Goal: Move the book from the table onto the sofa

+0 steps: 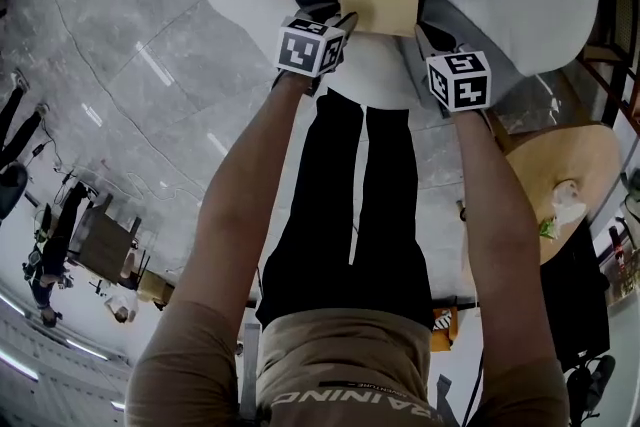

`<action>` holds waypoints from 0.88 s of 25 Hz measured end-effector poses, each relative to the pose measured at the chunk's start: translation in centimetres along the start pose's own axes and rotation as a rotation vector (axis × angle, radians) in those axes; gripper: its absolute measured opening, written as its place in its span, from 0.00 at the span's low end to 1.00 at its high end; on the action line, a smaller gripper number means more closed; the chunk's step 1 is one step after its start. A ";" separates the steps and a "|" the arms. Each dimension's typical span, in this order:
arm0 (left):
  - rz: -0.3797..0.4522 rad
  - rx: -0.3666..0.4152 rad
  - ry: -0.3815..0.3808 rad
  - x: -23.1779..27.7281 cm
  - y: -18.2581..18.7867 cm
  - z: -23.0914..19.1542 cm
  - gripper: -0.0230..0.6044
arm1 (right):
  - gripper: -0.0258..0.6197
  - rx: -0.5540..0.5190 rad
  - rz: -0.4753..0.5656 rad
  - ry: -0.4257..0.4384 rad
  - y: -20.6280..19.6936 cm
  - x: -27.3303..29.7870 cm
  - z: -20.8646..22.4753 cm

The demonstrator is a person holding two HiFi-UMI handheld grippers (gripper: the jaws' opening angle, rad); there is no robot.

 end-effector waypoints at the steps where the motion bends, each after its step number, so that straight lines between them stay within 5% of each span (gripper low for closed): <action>1: 0.012 0.011 0.003 -0.5 0.4 0.3 0.15 | 0.05 -0.004 -0.006 0.003 -0.1 -0.4 -0.4; 2: 0.022 0.020 0.004 -1.0 0.7 0.7 0.05 | 0.05 -0.010 -0.015 0.008 -0.1 -0.9 -0.8; 22: 0.106 0.223 -0.069 -22.0 1.5 13.9 0.05 | 0.05 -0.072 0.016 0.083 3.3 -21.3 -11.8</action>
Point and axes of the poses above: the fingertips, and each gripper's own axes: x forward along the fingers, z to its right, y out of its top, the point moved 8 cm from there along -x, backward along the fingers, and after that the axes turned 13 degrees about x, right-handed, at the moved point
